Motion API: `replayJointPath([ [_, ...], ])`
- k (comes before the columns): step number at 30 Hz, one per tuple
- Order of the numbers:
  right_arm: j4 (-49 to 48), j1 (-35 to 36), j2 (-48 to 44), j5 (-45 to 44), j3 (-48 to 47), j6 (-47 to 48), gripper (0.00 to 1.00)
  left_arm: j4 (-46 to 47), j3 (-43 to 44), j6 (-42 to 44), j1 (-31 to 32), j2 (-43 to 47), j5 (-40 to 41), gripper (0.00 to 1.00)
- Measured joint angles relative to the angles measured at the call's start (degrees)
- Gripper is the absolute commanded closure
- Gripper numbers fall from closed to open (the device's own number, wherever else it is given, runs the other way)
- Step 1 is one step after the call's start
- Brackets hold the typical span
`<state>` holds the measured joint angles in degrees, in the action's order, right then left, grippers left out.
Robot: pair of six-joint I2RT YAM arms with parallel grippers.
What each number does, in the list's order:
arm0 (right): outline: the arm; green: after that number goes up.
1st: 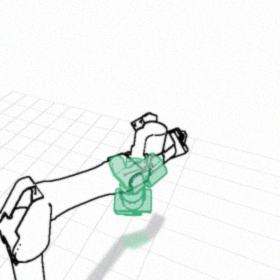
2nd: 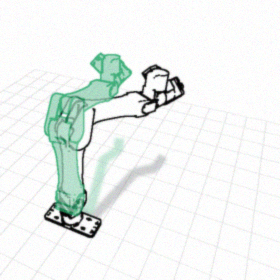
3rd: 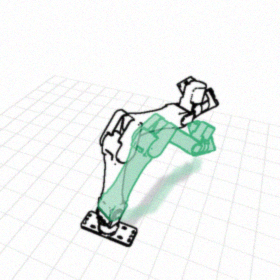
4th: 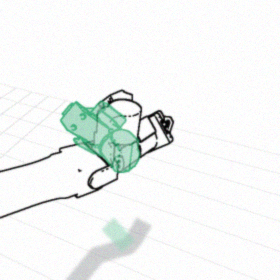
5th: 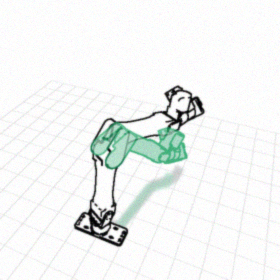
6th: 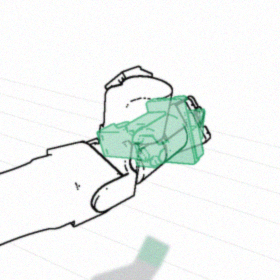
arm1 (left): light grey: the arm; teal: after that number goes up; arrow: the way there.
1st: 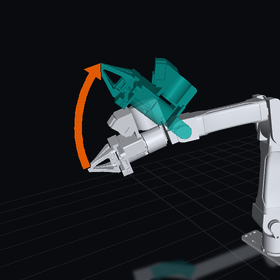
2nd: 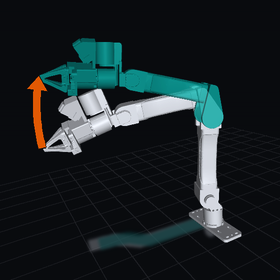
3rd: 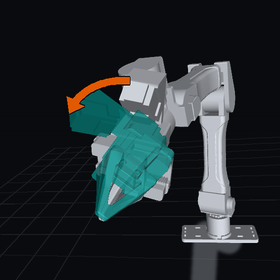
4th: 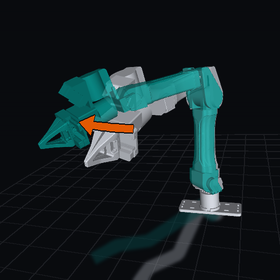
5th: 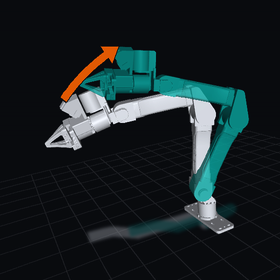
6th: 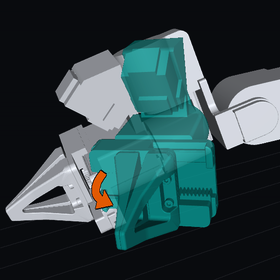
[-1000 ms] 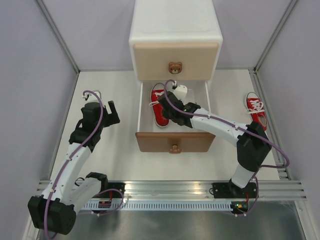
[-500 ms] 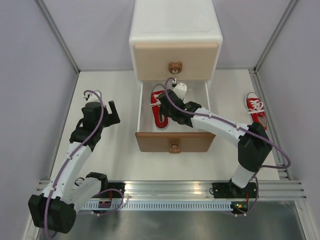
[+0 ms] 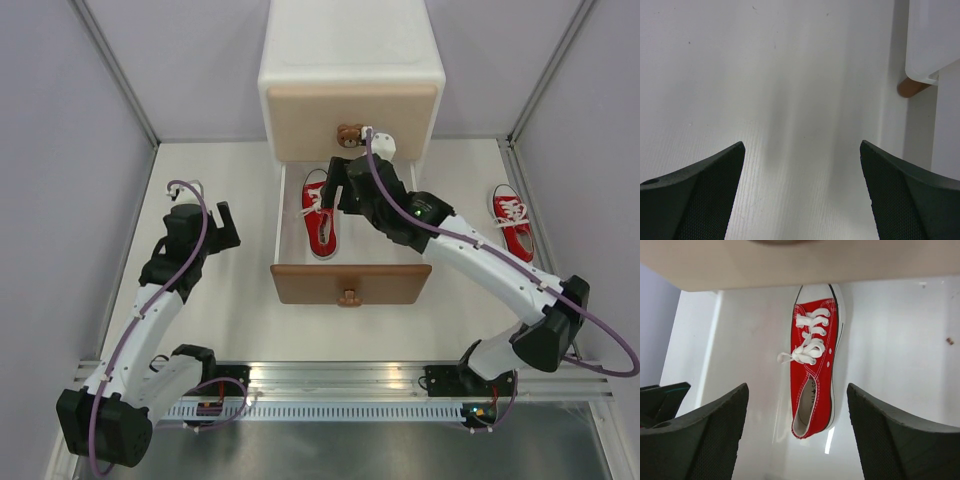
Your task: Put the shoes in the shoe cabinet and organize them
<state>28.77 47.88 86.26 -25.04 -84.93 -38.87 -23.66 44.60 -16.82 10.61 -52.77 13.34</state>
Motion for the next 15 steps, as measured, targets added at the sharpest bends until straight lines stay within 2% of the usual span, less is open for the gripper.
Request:
replayJointPath([
  [6,5.22,0.0,-4.0,-0.22,-6.12,6.43,0.08,-0.02,0.0,0.0,0.0,0.26,0.0,0.02],
  [11,9.77,-0.39,-9.01,-5.01,-6.58,10.43,0.04,0.04,-0.11,0.0,0.0,1.33,0.0,0.02],
  [15,12.35,-3.45,-12.39,-8.37,-6.36,12.28,0.04,0.02,-0.66,0.0,0.0,2.34,0.0,0.02],
])
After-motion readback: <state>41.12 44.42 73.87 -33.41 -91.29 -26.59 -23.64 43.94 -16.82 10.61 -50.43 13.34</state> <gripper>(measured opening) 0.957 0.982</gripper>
